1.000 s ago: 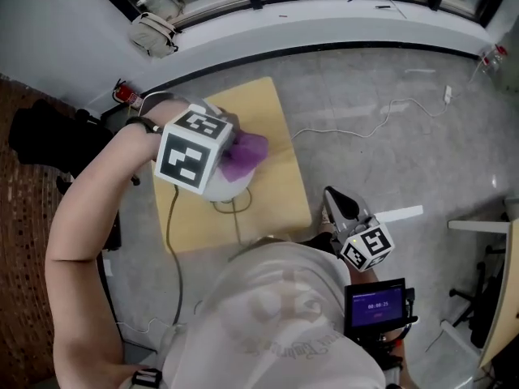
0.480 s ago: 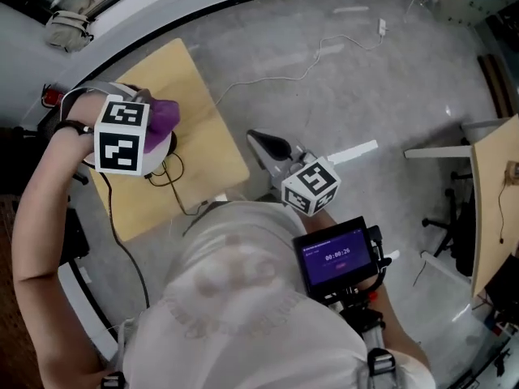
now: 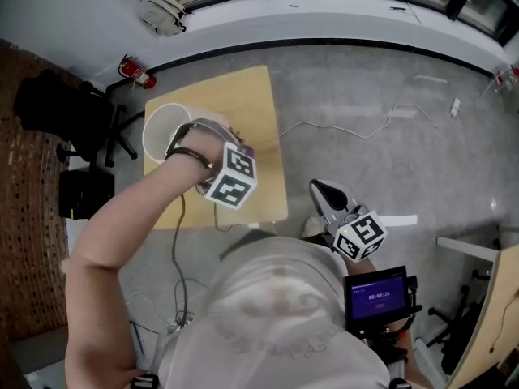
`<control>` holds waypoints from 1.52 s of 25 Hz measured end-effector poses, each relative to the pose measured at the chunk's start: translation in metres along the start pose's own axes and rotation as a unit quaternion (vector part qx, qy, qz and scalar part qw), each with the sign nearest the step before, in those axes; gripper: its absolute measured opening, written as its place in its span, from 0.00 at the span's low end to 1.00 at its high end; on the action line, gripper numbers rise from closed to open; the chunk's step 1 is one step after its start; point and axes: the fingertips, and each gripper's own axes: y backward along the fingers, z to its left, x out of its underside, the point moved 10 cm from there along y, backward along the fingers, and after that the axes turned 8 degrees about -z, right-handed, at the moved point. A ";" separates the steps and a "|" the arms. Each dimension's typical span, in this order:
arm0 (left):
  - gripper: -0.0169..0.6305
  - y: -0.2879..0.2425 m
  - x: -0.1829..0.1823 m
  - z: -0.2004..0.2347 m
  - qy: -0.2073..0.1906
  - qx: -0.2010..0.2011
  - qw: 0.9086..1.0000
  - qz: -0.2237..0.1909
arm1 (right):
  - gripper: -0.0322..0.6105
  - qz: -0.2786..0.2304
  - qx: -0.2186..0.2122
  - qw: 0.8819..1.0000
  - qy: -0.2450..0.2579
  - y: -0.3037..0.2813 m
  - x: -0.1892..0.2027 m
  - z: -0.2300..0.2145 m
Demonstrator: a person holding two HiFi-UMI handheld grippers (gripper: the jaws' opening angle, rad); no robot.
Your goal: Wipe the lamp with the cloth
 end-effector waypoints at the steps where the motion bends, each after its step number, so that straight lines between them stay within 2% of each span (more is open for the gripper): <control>1: 0.16 -0.007 -0.004 -0.003 0.002 0.000 1.000 0.008 | 0.07 0.004 -0.007 1.000 0.000 0.000 0.000 -0.003; 4: 0.16 -0.024 -0.017 -0.008 0.016 -0.006 0.999 0.029 | 0.07 0.013 -0.025 1.000 0.000 0.003 0.000 -0.011; 6: 0.16 -0.025 -0.023 -0.010 0.038 -0.023 0.999 0.031 | 0.07 0.016 -0.035 0.999 0.000 0.004 -0.001 -0.016; 8: 0.16 -0.016 -0.027 -0.009 0.077 -0.065 0.995 0.017 | 0.07 0.018 -0.041 0.999 -0.002 0.005 0.001 -0.020; 10: 0.16 0.003 -0.028 -0.010 0.135 -0.128 0.983 -0.012 | 0.07 0.024 -0.047 0.999 -0.002 0.006 0.001 -0.023; 12: 0.16 0.026 -0.022 -0.013 0.208 -0.196 0.957 -0.041 | 0.07 0.029 -0.058 0.998 0.000 0.003 -0.002 -0.030; 14: 0.16 0.049 -0.012 -0.017 0.275 -0.254 0.925 -0.056 | 0.07 0.033 -0.073 0.997 0.002 -0.004 -0.007 -0.038; 17: 0.16 0.074 0.005 -0.032 0.354 -0.321 0.876 -0.066 | 0.07 0.043 -0.095 0.995 0.006 -0.015 -0.009 -0.043; 20: 0.16 0.087 0.020 -0.057 0.421 -0.370 0.826 -0.057 | 0.07 0.052 -0.120 0.991 0.012 -0.030 -0.008 -0.037; 23: 0.16 0.090 0.030 -0.077 0.467 -0.399 0.788 -0.038 | 0.07 0.058 -0.139 0.988 0.015 -0.041 -0.008 -0.029; 25: 0.16 0.084 0.032 -0.085 0.493 -0.401 0.771 -0.036 | 0.07 0.065 -0.151 0.986 0.017 -0.043 -0.009 -0.024; 28: 0.16 0.069 0.032 -0.093 0.524 -0.394 0.754 -0.044 | 0.07 0.074 -0.164 0.984 0.020 -0.045 -0.009 -0.016; 30: 0.16 0.060 0.029 -0.094 0.531 -0.396 0.747 -0.050 | 0.07 0.075 -0.166 0.983 0.019 -0.046 -0.008 -0.016; 33: 0.16 0.045 0.022 -0.091 0.535 -0.387 0.748 -0.069 | 0.07 0.080 -0.165 0.983 0.020 -0.046 -0.007 -0.016; 38: 0.16 0.012 0.011 -0.086 0.558 -0.339 0.748 -0.119 | 0.07 0.082 -0.156 0.984 0.018 -0.045 -0.007 -0.019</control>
